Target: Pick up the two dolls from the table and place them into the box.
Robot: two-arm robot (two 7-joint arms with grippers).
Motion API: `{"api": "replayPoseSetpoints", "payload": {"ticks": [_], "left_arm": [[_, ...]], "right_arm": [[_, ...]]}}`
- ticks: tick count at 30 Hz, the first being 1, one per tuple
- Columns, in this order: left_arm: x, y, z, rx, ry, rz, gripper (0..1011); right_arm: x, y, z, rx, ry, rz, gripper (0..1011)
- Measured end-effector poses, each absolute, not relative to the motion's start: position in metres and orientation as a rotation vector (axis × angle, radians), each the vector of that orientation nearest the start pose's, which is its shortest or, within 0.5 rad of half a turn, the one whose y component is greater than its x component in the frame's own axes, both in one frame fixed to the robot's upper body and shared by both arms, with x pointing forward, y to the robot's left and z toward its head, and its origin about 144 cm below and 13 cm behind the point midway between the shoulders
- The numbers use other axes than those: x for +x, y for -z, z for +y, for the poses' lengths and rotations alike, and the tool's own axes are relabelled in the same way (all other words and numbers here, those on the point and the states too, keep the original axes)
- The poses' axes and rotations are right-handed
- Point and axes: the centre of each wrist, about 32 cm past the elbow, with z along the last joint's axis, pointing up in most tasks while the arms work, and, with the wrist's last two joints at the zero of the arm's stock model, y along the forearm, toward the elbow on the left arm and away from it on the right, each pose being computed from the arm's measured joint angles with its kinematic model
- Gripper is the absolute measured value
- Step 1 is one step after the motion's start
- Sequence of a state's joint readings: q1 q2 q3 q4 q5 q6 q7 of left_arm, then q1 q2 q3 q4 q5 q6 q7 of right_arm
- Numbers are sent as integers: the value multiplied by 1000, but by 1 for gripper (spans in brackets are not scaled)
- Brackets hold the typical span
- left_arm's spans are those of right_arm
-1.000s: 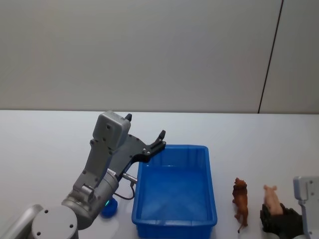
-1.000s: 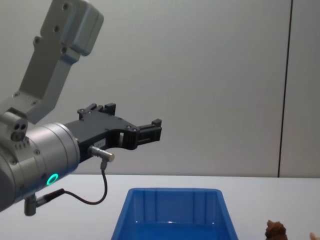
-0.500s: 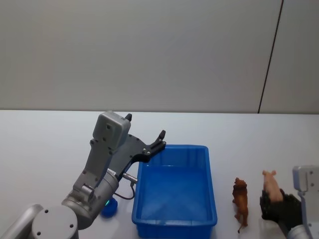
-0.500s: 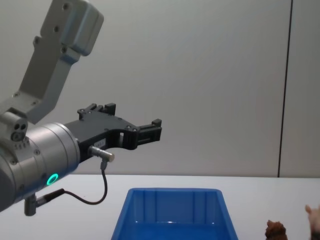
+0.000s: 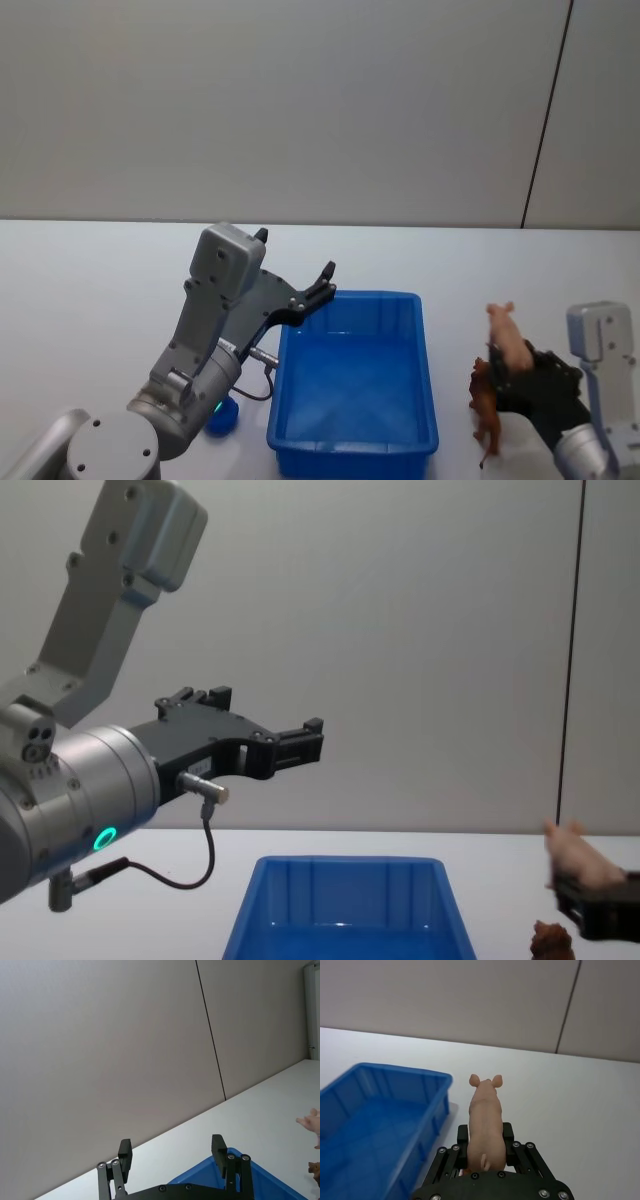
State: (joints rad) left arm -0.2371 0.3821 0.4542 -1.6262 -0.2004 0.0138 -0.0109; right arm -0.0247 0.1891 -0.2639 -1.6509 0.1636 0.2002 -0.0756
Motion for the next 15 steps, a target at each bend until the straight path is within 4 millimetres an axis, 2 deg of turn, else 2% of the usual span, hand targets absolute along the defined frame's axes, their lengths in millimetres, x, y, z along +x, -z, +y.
{"api": "replayPoseSetpoints", "payload": {"ticks": [15], "left_arm": [[492,-1204,198,61,-1124,-268,1001]], "right_arm": [[451,-1160,-177,-119,1160,85,380]]}}
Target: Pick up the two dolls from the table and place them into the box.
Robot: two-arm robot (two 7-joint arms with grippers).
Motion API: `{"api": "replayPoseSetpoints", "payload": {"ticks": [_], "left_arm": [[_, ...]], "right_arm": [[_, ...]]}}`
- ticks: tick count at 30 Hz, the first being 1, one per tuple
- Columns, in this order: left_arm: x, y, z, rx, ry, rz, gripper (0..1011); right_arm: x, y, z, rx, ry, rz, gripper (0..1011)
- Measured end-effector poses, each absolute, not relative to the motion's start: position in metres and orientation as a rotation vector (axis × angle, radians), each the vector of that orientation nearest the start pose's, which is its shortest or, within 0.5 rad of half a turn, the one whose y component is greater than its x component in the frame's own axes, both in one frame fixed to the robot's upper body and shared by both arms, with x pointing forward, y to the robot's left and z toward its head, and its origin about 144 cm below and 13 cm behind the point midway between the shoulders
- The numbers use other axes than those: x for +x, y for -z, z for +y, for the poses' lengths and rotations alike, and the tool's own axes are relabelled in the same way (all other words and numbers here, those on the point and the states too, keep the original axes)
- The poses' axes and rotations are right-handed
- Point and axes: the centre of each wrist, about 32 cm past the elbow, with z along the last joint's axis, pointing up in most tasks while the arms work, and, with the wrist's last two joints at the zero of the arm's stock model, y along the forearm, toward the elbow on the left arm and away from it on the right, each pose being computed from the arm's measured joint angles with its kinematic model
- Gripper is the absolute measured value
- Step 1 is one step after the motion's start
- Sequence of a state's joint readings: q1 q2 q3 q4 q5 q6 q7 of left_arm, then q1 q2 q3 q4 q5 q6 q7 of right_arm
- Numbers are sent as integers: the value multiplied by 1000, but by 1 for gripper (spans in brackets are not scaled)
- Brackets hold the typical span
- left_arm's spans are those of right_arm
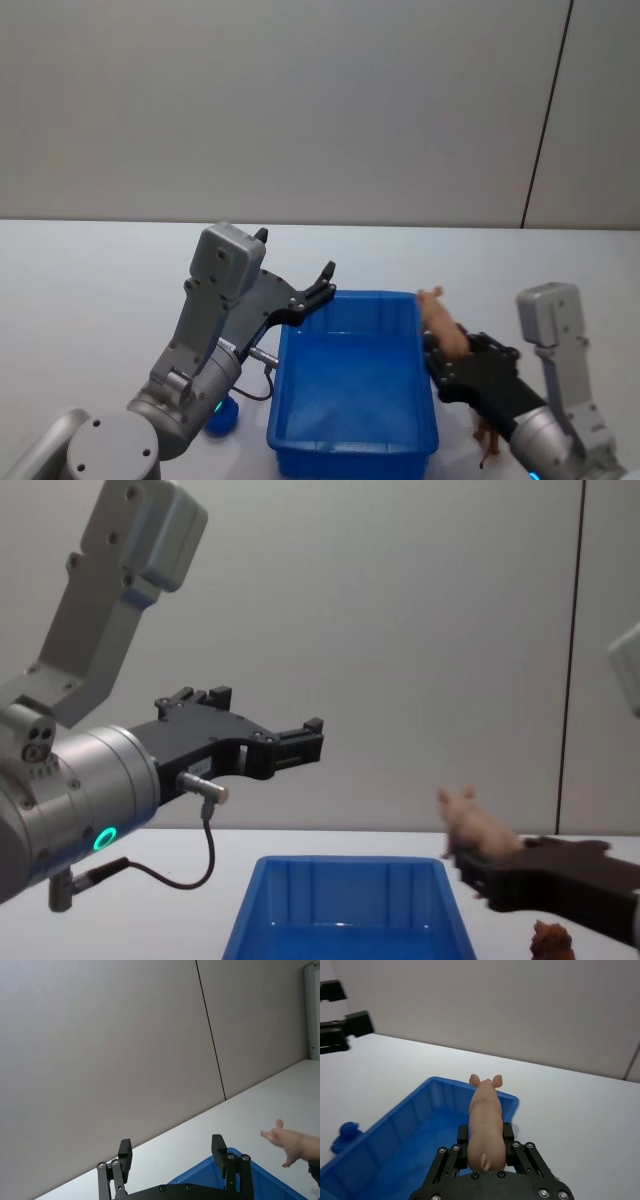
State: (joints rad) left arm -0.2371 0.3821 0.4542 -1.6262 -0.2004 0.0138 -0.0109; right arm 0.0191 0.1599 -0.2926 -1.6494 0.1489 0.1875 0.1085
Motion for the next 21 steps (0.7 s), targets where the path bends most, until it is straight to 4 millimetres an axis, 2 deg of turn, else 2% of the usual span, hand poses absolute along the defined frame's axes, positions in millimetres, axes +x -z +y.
{"api": "replayPoseSetpoints", "payload": {"ticks": [7,11,15,16,17,21], "left_arm": [[492,-1204,198,61,-1124,-268,1001],[492,-1204,198,61,-1124,-268,1001],[492,-1204,198,61,-1124,-268,1001],[492,-1204,198,61,-1124,-268,1001],[492,-1204,198,61,-1124,-268,1001],[492,-1204,198,61,-1124,-268,1001]], "right_arm": [[459,-1161,-165,-104,1038,91,383],[464,-1160,-158,-102,977,101,467],[470,-1159,-150,-104,921,116,607],[470,-1159,-150,-104,913,118,607],[472,-1158,-147,-105,897,124,677],[476,-1157,-142,-106,875,133,790]]}}
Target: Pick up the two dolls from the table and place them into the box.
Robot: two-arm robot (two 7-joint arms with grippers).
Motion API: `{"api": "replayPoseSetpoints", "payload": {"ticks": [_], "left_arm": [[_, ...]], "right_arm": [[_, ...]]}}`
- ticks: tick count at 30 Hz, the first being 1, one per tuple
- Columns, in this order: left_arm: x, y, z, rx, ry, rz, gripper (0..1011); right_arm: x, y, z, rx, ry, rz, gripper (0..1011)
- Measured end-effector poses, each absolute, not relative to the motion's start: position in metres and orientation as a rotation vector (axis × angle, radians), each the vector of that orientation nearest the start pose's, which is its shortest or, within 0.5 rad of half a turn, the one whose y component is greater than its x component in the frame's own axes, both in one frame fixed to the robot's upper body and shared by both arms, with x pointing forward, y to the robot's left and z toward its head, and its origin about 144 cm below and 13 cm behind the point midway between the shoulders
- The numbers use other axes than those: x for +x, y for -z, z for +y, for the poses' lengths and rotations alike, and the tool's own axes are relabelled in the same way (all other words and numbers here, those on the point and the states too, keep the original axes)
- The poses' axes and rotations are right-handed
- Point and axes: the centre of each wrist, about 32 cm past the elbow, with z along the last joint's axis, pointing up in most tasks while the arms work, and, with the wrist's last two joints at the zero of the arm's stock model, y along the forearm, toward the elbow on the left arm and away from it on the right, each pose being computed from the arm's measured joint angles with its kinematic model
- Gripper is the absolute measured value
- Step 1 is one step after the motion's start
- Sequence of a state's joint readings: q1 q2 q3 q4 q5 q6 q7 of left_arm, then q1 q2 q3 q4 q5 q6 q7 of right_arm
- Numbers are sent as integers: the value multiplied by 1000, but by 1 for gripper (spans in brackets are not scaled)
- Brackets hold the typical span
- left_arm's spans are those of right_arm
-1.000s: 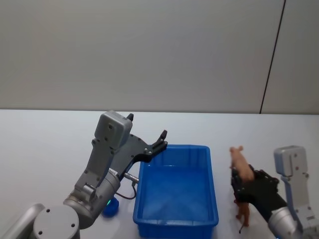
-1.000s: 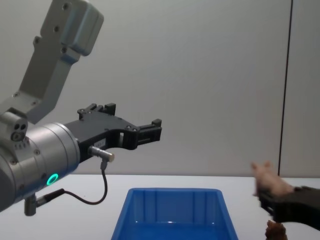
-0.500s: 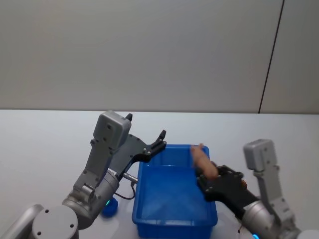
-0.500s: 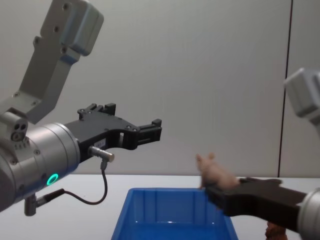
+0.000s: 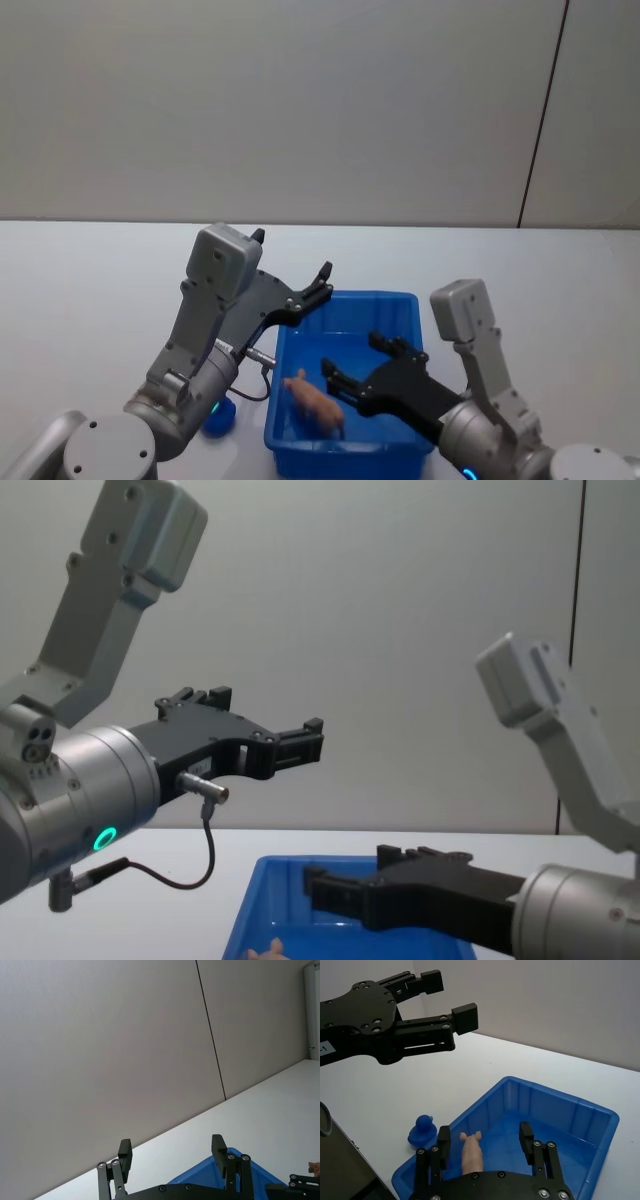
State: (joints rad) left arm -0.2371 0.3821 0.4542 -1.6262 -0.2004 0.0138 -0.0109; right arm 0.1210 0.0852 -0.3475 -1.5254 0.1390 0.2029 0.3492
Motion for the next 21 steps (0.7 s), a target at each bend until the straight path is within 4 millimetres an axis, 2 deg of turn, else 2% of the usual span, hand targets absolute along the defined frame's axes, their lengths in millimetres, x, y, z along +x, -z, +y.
{"api": "replayPoseSetpoints", "payload": {"ticks": [6,9,21], "left_arm": [[492,-1204,198,61,-1124,-268,1001],[492,-1204,198,61,-1124,-268,1001],[492,-1204,198,61,-1124,-268,1001]], "right_arm": [[477,-1155,-139,-104,879,138,958],[477,-1155,-140,-103,895,137,1001],[466,-1154,-152,-107,1021,132,1001]]}}
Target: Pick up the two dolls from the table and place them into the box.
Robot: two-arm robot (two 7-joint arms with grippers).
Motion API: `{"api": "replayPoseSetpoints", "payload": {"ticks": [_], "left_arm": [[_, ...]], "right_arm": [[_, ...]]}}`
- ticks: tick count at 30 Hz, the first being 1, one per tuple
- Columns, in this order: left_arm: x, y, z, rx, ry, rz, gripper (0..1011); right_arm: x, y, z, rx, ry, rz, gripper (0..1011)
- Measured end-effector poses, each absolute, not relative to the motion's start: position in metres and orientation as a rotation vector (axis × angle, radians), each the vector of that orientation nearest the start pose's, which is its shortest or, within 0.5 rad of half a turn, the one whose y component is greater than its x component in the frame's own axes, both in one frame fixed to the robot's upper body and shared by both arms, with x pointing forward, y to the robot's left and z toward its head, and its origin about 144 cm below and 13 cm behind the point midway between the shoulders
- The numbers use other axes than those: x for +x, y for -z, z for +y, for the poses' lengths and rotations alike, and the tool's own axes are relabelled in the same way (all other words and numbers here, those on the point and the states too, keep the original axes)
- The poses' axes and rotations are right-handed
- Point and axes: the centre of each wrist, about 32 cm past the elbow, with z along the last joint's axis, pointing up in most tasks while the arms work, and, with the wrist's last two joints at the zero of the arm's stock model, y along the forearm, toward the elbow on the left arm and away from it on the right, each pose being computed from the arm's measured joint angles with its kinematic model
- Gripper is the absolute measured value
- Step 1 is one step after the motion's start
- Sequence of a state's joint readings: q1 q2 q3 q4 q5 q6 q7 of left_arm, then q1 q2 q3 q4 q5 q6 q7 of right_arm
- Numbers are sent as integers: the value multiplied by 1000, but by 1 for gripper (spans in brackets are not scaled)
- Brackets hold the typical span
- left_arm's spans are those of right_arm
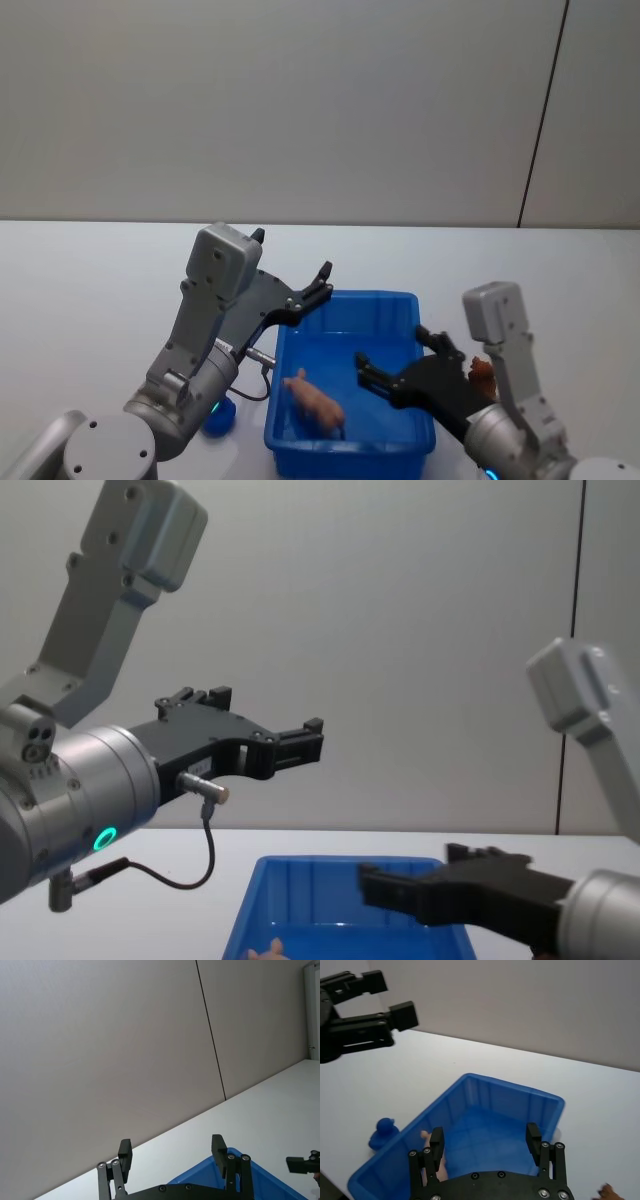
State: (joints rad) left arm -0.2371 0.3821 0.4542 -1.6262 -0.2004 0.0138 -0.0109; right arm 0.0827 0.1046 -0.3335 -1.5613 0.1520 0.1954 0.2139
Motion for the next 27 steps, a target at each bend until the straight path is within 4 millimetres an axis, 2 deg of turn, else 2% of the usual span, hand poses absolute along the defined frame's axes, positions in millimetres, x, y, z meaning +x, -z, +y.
{"api": "replayPoseSetpoints", "payload": {"ticks": [16,27], "left_arm": [[492,-1204,198,61,-1124,-268,1001],[492,-1204,198,61,-1124,-268,1001]], "right_arm": [[443,-1156,-172,-190,1246,118,1001],[433,-1154,-178,-249,1334,128,1001]]}}
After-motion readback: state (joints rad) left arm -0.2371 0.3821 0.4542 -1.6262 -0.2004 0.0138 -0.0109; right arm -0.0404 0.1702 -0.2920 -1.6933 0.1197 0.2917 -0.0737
